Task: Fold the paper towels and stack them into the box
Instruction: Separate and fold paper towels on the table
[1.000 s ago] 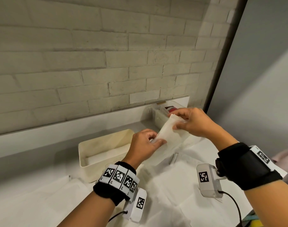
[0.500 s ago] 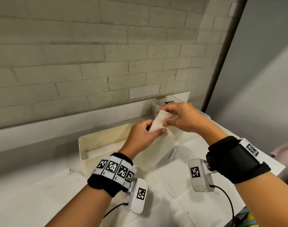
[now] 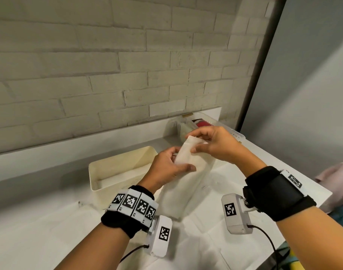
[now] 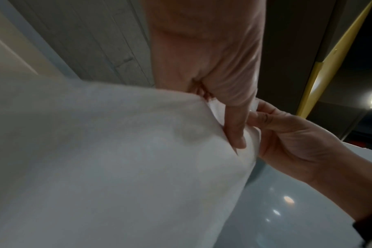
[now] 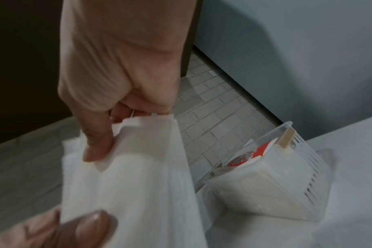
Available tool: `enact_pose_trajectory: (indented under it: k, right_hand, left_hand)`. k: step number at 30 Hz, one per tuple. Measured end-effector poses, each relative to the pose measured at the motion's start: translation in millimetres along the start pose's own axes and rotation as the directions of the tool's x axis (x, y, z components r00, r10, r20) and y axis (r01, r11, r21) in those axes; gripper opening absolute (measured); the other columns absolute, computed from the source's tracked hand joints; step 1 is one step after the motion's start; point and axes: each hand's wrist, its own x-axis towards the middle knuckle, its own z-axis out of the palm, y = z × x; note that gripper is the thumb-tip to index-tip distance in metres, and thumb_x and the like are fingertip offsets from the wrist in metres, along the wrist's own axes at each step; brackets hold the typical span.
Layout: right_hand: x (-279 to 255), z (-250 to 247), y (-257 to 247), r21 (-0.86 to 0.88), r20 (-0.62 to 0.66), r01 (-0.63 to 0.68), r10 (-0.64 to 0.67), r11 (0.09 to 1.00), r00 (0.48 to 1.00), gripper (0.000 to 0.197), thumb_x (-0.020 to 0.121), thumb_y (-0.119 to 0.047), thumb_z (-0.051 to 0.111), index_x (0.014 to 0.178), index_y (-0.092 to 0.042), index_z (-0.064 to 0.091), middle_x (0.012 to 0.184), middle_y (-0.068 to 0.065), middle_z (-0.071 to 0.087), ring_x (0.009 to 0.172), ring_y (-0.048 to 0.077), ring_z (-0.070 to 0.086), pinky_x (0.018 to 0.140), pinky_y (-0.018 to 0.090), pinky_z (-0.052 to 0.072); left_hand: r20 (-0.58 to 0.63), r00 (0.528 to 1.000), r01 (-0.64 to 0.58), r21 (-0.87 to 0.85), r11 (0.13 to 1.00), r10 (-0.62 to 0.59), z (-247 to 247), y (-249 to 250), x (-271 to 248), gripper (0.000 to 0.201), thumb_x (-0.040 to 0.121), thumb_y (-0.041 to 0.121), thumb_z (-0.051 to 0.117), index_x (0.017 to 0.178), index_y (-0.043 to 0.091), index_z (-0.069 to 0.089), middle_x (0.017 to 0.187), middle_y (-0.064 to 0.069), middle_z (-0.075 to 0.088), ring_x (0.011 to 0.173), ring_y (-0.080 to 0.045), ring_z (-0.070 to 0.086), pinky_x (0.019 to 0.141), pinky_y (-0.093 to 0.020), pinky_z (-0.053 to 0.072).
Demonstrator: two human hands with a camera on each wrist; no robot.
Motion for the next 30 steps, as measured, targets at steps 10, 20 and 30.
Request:
enact_pose_trajectory:
  k: [10, 20, 30]
  right_hand:
    - [0.8, 3.5, 3.8, 0.160, -0.049, 0.024, -0.016, 0.987, 0.999, 0.040, 0.075, 0.003, 0.071, 0.090, -0.033, 0.063, 0.079, -0.010, 0.064, 0.074, -0.003, 0.061, 0.076, 0.015, 0.050]
    - [-63.6, 58.6, 106.4, -0.481, 0.215, -0.160, 0.293, 0.862, 0.932, 0.053, 0.068, -0.020, 0.080, 0.115, -0.024, 0.056, 0.112, -0.005, 0.053, 0.097, 0.012, 0.050, 0.080, 0.019, 0.040]
    - [-84.9, 79.0, 136.7, -0.562, 0.445, -0.018, 0.320, 0.827, 0.836, 0.059, 0.073, -0.030, 0.073, 0.129, -0.029, 0.053, 0.138, -0.007, 0.037, 0.128, 0.013, 0.033, 0.103, 0.017, 0.024]
  left_hand:
    - [-0.032, 0.999, -0.012, 0.009, 1.000, 0.012, 2.1, 1.0, 0.7, 0.011, 0.079, 0.025, 0.074, 0.085, 0.024, 0.065, 0.086, -0.001, 0.070, 0.078, -0.019, 0.064, 0.077, -0.039, 0.053]
    - [-0.278, 0.960, -0.018, 0.062, 0.998, 0.035, -16.0, -12.7, 9.6, 0.018, 0.085, 0.025, 0.067, 0.100, 0.020, 0.060, 0.100, -0.002, 0.068, 0.092, -0.022, 0.064, 0.084, -0.035, 0.051]
    - [-0.241, 0.970, -0.008, 0.072, 0.997, 0.025, -8.6, -13.1, 8.2, 0.014, 0.085, 0.022, 0.067, 0.098, 0.020, 0.062, 0.096, -0.001, 0.069, 0.091, -0.020, 0.065, 0.082, -0.032, 0.050]
